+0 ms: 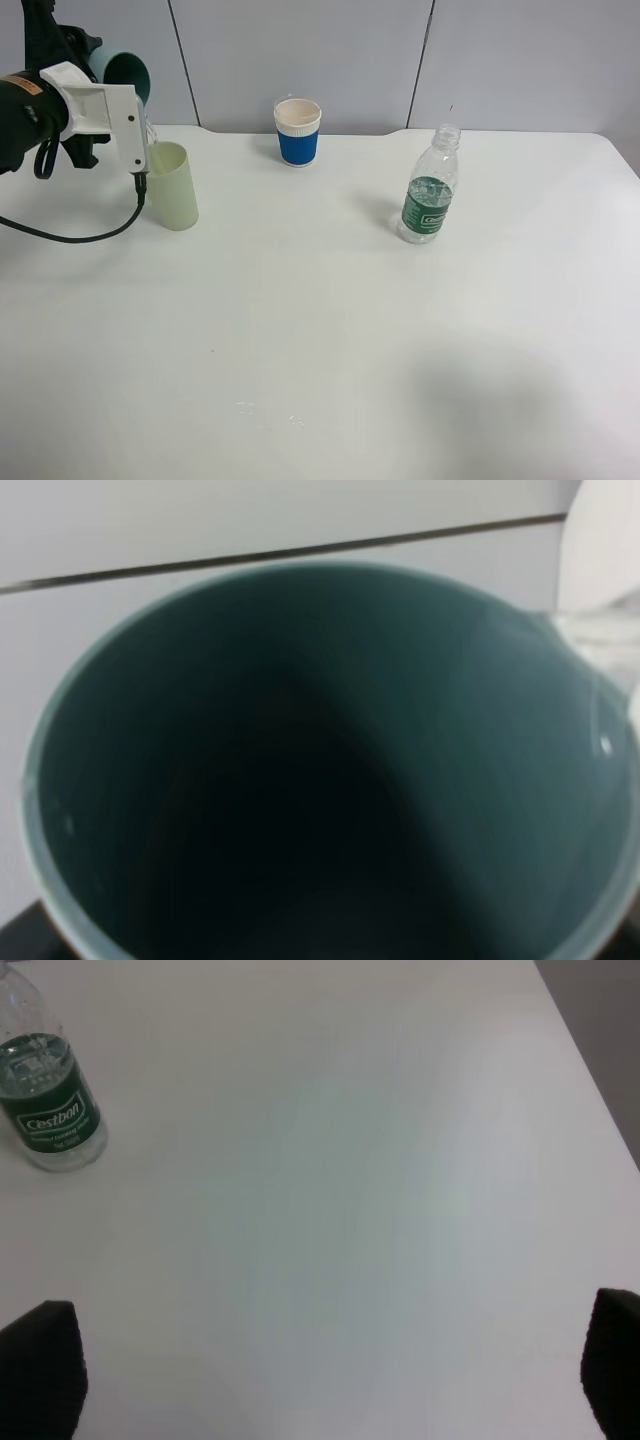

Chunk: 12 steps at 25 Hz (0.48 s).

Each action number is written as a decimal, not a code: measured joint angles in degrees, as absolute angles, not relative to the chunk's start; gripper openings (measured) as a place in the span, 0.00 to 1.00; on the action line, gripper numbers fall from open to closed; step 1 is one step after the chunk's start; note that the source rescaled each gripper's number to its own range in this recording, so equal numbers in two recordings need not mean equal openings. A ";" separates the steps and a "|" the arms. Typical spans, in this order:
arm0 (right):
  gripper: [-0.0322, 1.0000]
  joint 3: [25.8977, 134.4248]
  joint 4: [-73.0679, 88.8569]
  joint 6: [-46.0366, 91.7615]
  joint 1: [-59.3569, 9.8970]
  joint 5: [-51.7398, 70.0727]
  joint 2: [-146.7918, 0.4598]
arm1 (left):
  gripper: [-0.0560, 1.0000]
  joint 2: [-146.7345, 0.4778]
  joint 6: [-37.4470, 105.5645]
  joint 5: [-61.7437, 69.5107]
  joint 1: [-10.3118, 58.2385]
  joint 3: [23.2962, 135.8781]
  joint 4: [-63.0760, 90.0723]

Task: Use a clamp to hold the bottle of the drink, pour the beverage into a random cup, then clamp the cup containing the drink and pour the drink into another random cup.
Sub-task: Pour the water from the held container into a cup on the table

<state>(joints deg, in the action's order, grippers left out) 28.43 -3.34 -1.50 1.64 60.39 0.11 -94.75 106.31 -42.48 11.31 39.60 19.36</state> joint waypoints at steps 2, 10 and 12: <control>0.99 28.43 -3.34 -1.50 1.64 60.39 0.11 | 0.07 -94.75 106.57 -43.24 11.31 39.60 19.36; 0.99 28.43 -3.34 -1.50 1.64 60.39 0.11 | 0.07 -94.75 110.58 -43.58 11.31 39.60 19.36; 0.99 28.43 -3.34 -1.50 1.64 60.39 0.11 | 0.07 -94.93 111.52 -43.64 11.31 39.60 19.21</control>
